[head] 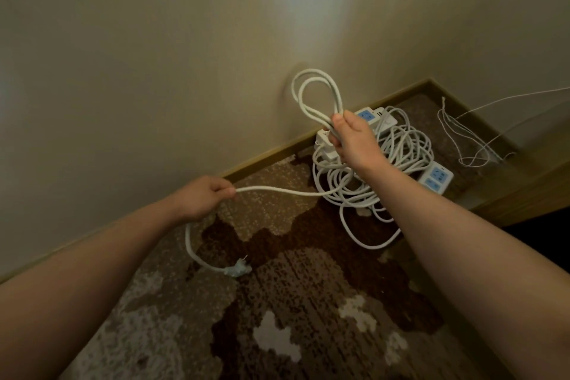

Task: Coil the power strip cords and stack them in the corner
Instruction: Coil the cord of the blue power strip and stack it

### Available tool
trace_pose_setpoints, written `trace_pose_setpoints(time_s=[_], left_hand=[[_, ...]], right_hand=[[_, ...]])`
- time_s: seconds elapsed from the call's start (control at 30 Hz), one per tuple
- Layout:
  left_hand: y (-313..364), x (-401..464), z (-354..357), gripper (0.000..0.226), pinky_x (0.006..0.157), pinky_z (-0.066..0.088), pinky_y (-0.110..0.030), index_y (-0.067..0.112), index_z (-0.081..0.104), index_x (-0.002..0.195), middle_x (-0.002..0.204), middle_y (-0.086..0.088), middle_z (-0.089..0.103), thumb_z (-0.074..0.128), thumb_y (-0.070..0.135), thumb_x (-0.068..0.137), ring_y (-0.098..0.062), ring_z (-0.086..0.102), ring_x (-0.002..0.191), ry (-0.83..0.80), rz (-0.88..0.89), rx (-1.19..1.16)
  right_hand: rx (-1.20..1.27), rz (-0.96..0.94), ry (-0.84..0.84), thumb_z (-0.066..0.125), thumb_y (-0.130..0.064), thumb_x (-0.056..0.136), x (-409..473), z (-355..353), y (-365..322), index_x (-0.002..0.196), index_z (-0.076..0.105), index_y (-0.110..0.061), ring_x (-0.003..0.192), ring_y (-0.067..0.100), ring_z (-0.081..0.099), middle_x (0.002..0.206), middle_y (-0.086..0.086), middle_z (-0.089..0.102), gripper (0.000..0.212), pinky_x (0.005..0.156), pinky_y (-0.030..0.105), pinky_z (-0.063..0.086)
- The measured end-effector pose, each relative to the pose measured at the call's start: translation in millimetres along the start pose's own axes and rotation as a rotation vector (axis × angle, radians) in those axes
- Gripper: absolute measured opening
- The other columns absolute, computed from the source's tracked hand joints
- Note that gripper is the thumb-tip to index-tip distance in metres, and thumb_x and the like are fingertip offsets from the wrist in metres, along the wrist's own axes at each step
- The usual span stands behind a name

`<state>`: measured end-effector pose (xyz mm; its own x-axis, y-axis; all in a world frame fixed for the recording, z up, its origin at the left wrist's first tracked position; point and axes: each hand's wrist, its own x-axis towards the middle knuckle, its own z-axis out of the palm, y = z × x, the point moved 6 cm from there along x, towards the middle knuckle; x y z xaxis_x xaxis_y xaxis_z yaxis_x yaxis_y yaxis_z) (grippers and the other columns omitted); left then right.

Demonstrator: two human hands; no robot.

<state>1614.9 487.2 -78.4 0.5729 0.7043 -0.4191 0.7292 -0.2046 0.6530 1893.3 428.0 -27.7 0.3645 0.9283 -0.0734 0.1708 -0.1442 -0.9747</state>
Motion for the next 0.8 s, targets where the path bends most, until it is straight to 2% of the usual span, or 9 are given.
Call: trace_pose_setpoints(time_s=[0.13,0.2,0.3,0.37,0.43,0.53,0.6,0.7,0.8], left_hand=[[11.4,-8.6,-6.9,0.021,0.041,0.032,-0.01,0.023,0.067,0.084,0.055,0.008,0.046,0.05,0.023,0.096,0.004,0.04,0.039,-0.057,0.077,0.069],[6.3,-10.2,-20.2,0.021,0.039,0.028,-0.011,0.018,0.069,0.092,0.058,0.003,0.043,0.05,0.024,0.097,-0.001,0.037,0.042,0.006,0.039,-0.032],[-2.6,-17.2,-29.3,0.024,0.043,0.028,-0.021,0.013,0.07,0.096,0.064,-0.004,0.042,0.049,0.024,0.097,-0.012,0.034,0.053,0.029,-0.024,-0.228],[6.4,-20.0,-27.2,0.022,0.047,0.033,-0.018,0.013,0.071,0.098,0.065,0.0,0.051,0.051,0.021,0.096,-0.011,0.041,0.056,0.018,0.034,-0.126],[31.6,-21.7,-16.2,0.02,0.064,0.04,-0.012,0.014,0.071,0.102,0.081,0.003,0.065,0.055,0.021,0.094,-0.009,0.056,0.073,-0.049,0.153,0.085],[75.6,-18.2,9.8,0.019,0.078,0.044,-0.025,0.02,0.071,0.102,0.088,0.011,0.066,0.056,0.027,0.093,-0.009,0.06,0.086,-0.167,0.286,0.198],[102.2,-12.6,16.5,0.017,0.072,0.044,-0.027,0.024,0.071,0.095,0.079,0.012,0.063,0.055,0.03,0.092,-0.011,0.06,0.08,-0.101,0.341,0.224],[125.7,-3.8,7.7,0.015,0.062,0.036,-0.025,0.025,0.07,0.085,0.064,0.015,0.055,0.057,0.032,0.089,-0.009,0.054,0.068,0.17,0.358,0.203],[135.1,2.0,3.7,0.017,0.059,0.039,-0.027,0.023,0.071,0.083,0.062,0.008,0.058,0.058,0.033,0.087,-0.012,0.057,0.063,0.324,0.347,0.163]], right_hand=[[-0.151,-0.047,0.086,0.04,-0.027,0.105,10.2,-19.9,2.6,0.08,0.053,-0.016,0.056,0.011,0.042,0.066,-0.001,0.045,0.031,0.056,0.03,0.034],[-0.207,-0.06,0.132,0.041,-0.031,0.103,13.8,-30.2,4.6,0.077,0.053,-0.02,0.062,0.018,0.045,0.068,0.002,0.05,0.03,0.062,0.035,0.036],[-0.26,-0.082,0.21,0.041,-0.037,0.099,15.0,-40.4,4.8,0.072,0.052,-0.025,0.061,0.016,0.049,0.066,-0.001,0.053,0.032,0.063,0.034,0.04],[-0.275,-0.085,0.196,0.041,-0.036,0.099,14.9,-37.0,5.3,0.071,0.051,-0.024,0.063,0.017,0.049,0.066,-0.002,0.052,0.032,0.065,0.036,0.041],[-0.262,-0.06,0.112,0.041,-0.033,0.102,13.5,-22.3,6.4,0.074,0.052,-0.023,0.068,0.02,0.048,0.069,-0.002,0.049,0.032,0.068,0.038,0.04],[-0.248,-0.037,-0.034,0.042,-0.028,0.105,8.3,6.4,0.8,0.075,0.052,-0.023,0.063,0.015,0.044,0.067,-0.003,0.047,0.032,0.065,0.035,0.037],[-0.255,-0.005,-0.118,0.041,-0.028,0.105,5.3,22.1,-4.6,0.075,0.052,-0.021,0.055,0.011,0.043,0.063,-0.003,0.048,0.033,0.058,0.03,0.034],[-0.228,0.101,-0.233,0.04,-0.027,0.106,1.4,37.2,-5.4,0.074,0.055,-0.018,0.043,0.008,0.042,0.052,-0.007,0.052,0.037,0.046,0.026,0.032],[-0.19,0.156,-0.287,0.04,-0.026,0.107,-4.5,43.6,-2.6,0.076,0.058,-0.016,0.043,0.011,0.044,0.051,-0.006,0.055,0.037,0.042,0.023,0.033]])
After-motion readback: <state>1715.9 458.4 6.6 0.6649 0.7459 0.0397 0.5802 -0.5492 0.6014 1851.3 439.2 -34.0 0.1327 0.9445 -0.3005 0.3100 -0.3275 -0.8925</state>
